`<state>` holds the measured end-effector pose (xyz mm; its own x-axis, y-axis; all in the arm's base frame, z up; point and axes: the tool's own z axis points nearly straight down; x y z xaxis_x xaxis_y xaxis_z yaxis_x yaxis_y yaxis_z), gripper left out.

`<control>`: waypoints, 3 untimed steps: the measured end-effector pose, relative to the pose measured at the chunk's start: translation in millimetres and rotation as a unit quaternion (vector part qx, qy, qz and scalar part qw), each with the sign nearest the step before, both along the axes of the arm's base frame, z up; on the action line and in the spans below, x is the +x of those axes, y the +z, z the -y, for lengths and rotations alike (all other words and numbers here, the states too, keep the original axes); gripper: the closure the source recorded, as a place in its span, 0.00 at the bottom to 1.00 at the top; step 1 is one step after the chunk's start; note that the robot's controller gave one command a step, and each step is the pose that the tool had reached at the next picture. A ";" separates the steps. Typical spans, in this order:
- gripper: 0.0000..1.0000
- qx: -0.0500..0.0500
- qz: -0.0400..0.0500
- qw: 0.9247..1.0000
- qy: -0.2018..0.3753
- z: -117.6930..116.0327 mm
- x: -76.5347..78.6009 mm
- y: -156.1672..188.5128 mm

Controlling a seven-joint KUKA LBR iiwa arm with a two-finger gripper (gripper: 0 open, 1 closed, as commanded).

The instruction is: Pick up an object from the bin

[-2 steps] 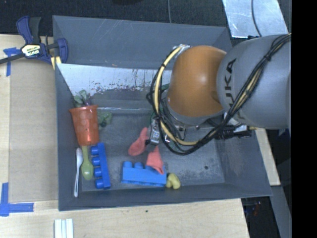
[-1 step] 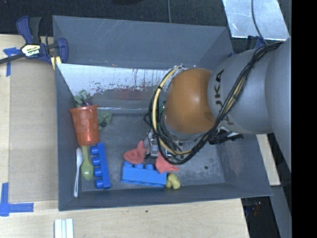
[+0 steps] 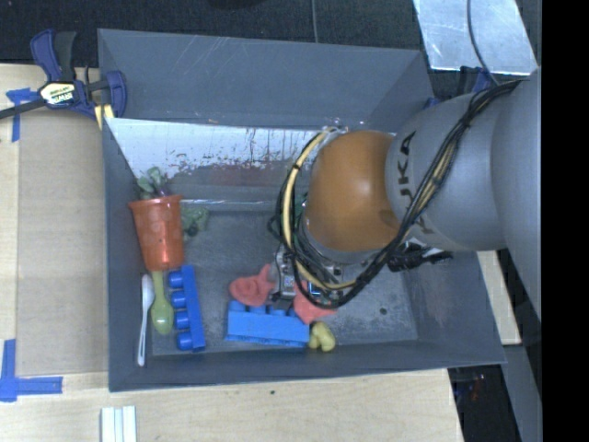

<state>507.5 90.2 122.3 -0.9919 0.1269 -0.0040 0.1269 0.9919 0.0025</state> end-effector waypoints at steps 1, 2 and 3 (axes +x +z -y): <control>1.00 0.002 0.010 1.000 -0.022 -0.5 9.8 43.9; 1.00 0.002 0.011 1.000 0.002 -9.7 20.1 -2.1; 1.00 0.001 0.004 1.000 0.012 -7.6 18.0 18.7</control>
Offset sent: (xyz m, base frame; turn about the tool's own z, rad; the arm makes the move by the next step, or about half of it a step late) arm 0.0256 0.0197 -0.0523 -0.0617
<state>525.5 97.9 141.1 -0.9946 0.1033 -0.0110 0.1033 0.9946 0.0046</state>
